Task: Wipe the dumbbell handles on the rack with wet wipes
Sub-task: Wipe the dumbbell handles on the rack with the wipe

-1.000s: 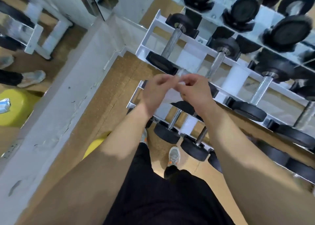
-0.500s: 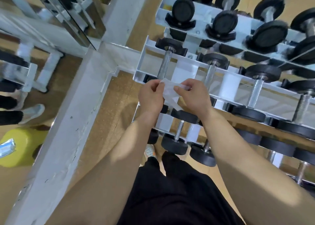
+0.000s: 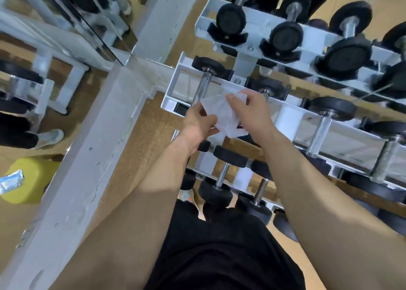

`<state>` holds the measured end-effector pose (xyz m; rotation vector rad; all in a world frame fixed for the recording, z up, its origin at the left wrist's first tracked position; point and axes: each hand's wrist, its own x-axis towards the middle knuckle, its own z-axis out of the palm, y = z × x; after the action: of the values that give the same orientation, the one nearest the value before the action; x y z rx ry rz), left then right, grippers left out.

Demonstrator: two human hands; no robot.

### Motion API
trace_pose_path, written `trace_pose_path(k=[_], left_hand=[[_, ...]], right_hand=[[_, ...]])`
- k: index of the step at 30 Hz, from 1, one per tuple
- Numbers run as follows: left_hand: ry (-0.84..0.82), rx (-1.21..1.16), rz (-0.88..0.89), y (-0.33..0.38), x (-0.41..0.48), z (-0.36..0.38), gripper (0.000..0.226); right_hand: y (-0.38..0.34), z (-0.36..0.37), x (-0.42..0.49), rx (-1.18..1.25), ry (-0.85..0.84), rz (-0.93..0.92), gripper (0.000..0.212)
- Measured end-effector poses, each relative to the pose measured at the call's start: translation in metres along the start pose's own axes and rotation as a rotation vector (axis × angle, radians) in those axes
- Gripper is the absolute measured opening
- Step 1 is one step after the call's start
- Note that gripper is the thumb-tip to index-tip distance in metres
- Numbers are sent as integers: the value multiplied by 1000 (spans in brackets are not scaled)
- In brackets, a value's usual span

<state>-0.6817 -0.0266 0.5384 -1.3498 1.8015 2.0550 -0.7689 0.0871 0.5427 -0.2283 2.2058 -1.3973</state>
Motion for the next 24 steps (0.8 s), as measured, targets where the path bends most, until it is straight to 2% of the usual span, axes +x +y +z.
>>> trace_pose_path(k=[3, 5, 7, 8, 10, 11, 13, 16, 19, 22, 24], left_hand=[[186, 101, 85, -5, 5, 0, 23], [214, -56, 67, -4, 4, -4, 28], [30, -257, 8, 0, 0, -6, 23], [-98, -289, -26, 0, 1, -8, 26], [-290, -314, -63, 0, 5, -8, 49], [-336, -345, -64, -1, 9, -8, 54], [-314, -410, -59, 0, 18, -7, 39], [-280, -493, -119, 3, 31, -12, 26], [-367, -387, -174, 12, 46, -28, 28], [-533, -254, -217, 20, 61, -59, 19], [-604, -158, -241, 24, 72, -83, 24]], right_hand=[[1, -4, 6, 17, 25, -1, 41], [0, -5, 9, 80, 46, 58, 32], [0, -5, 14, 112, 84, 97, 30], [1, -3, 17, 100, 103, 97, 36], [2, 2, 20, 48, 122, 52, 52], [1, 5, 20, 22, 112, 31, 57], [-1, 11, 22, 14, 96, 31, 54], [-1, 18, 27, 40, 136, 40, 29], [-1, 24, 33, 188, 95, 114, 23], [-8, 37, 39, 433, 22, 283, 20], [-13, 47, 45, 545, -14, 360, 21]])
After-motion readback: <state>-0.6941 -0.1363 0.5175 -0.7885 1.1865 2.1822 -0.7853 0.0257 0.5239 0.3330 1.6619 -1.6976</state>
